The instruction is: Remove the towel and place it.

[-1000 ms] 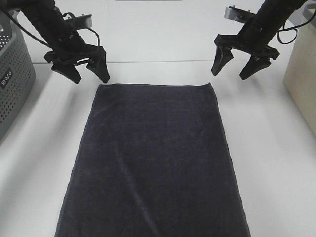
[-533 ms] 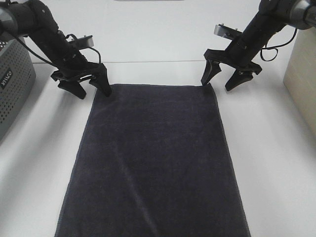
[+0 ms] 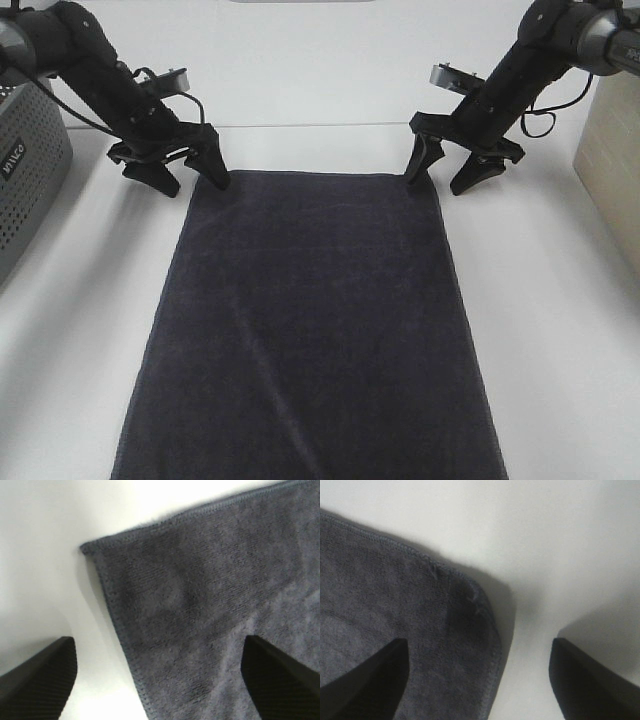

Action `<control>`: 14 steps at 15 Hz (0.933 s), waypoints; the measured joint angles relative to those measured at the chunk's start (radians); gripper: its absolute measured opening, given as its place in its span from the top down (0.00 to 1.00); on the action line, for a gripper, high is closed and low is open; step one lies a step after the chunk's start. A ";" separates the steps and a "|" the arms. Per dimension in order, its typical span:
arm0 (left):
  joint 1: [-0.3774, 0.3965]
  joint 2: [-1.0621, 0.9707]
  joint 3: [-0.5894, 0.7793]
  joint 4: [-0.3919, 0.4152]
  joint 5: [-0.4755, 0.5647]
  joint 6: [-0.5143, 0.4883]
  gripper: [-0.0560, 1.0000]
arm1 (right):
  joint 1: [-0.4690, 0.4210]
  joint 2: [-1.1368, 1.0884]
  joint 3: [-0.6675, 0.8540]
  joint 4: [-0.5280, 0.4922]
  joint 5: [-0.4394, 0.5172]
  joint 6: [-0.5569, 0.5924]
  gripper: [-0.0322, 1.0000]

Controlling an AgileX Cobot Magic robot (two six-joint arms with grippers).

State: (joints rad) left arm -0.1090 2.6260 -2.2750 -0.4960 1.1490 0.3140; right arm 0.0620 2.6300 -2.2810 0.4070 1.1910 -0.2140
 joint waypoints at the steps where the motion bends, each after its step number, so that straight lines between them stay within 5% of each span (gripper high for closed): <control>1: 0.000 0.001 0.000 -0.011 0.001 0.000 0.15 | 0.000 0.002 -0.001 0.000 0.000 0.002 0.24; 5: -0.061 0.012 -0.004 -0.040 -0.023 -0.009 0.16 | 0.020 0.024 -0.009 0.051 -0.029 0.009 0.37; 7: -0.080 0.014 -0.004 -0.023 -0.054 -0.074 0.24 | 0.052 0.028 -0.009 0.016 -0.058 0.009 0.50; 11: -0.080 0.022 -0.021 0.130 -0.078 -0.153 0.76 | 0.055 0.033 -0.009 -0.036 -0.082 0.030 0.93; 12: -0.080 0.025 -0.031 0.146 -0.078 -0.142 0.89 | 0.055 0.033 -0.009 -0.038 -0.083 0.033 0.96; 14: -0.080 0.032 -0.050 0.156 -0.081 -0.112 0.93 | 0.055 0.033 -0.009 -0.038 -0.087 0.033 0.96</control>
State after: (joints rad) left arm -0.1890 2.6580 -2.3250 -0.3400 1.0680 0.2020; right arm 0.1170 2.6630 -2.2900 0.3690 1.1040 -0.1810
